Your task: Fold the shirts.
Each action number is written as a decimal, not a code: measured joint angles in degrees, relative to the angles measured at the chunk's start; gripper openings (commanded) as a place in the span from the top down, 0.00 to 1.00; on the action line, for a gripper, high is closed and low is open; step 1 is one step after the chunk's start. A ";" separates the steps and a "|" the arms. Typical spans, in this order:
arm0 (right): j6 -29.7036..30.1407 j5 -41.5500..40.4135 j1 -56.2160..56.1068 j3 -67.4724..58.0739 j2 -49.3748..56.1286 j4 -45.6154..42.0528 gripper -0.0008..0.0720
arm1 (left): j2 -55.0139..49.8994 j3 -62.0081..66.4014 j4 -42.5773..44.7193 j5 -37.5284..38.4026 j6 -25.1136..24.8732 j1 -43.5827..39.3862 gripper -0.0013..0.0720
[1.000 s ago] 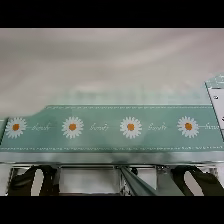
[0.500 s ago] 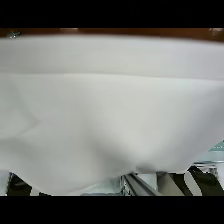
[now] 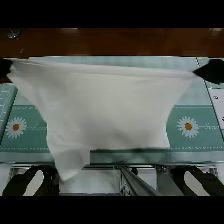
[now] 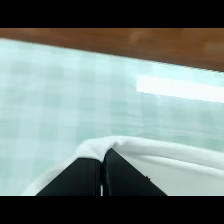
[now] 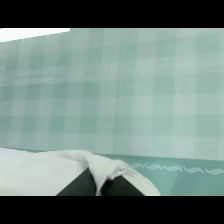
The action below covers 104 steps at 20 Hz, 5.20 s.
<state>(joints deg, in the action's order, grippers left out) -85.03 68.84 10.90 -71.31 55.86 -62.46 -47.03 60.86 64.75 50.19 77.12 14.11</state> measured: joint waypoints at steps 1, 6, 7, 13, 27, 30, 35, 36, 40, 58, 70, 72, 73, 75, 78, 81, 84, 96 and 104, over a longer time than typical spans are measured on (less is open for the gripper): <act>0.37 -2.54 0.00 -0.50 4.48 1.40 0.94 | -3.82 0.13 -0.68 -1.25 -0.17 -0.22 0.96; 1.27 -8.98 -0.04 -9.97 25.88 9.14 0.94 | -20.46 4.50 -2.23 -5.51 0.55 -3.30 0.96; 1.29 -9.44 -0.04 -12.11 29.27 10.75 0.94 | -23.32 5.38 -2.36 -6.60 1.33 -4.20 0.96; 1.22 -8.26 0.02 -18.73 42.05 15.17 0.94 | -33.70 7.52 -3.04 -8.87 7.26 -7.41 0.96; -0.22 9.40 -2.47 -14.58 44.46 -2.58 0.13 | -37.53 3.67 0.35 17.73 1.62 -3.61 0.02; -0.26 12.90 -1.18 -15.21 41.22 -5.88 0.13 | -36.61 4.35 4.46 23.58 2.43 -1.86 0.02; 1.92 12.68 5.79 -3.69 28.48 -12.26 0.13 | -28.65 -5.90 7.74 28.46 3.48 6.27 0.02; 2.14 10.80 7.72 0.90 25.57 -11.82 0.13 | -26.64 -9.27 7.21 28.72 3.19 8.59 0.02; 7.63 5.46 13.33 19.10 16.15 0.20 0.13 | -17.86 -23.06 -1.07 25.33 1.14 16.26 0.02; 9.84 4.37 15.80 29.53 11.69 3.72 0.13 | -11.78 -40.98 -15.93 17.62 -6.80 6.23 0.96; 7.63 4.61 15.80 38.73 12.24 4.90 0.13 | -11.74 -41.09 -20.09 16.33 -9.51 5.53 0.96; 7.69 2.86 15.80 38.97 12.31 6.91 0.13 | -11.72 -41.09 -20.63 15.78 -9.62 5.53 0.96; 7.89 1.99 15.80 39.04 12.31 8.17 0.13 | -11.72 -41.09 -20.79 15.63 -9.64 5.53 0.96; 8.46 0.04 15.39 39.15 12.31 10.78 0.13 | -11.72 -41.09 -21.05 15.06 -9.64 5.53 0.96; 8.96 -1.66 12.20 39.04 13.18 12.46 0.13 | -11.72 -41.09 -21.16 14.58 -9.64 5.53 0.96; 8.98 -2.62 8.41 37.73 15.67 13.11 0.61 | -11.72 -41.09 -21.31 14.45 -9.64 5.53 0.96; 9.46 -2.82 6.51 34.86 17.55 12.81 0.94 | -11.74 -40.39 -21.29 14.49 -9.70 5.77 0.96; 7.58 -1.70 4.09 14.16 22.88 12.39 0.94 | -17.99 -16.79 -21.35 12.83 -6.78 6.14 0.96; 2.78 -8.81 0.42 -2.21 36.54 17.73 0.94 | -38.73 3.48 -21.24 8.63 -2.80 0.68 0.96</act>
<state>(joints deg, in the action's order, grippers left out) -82.26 60.03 11.31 -73.52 92.40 -44.73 -85.76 64.34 43.51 58.83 74.32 14.79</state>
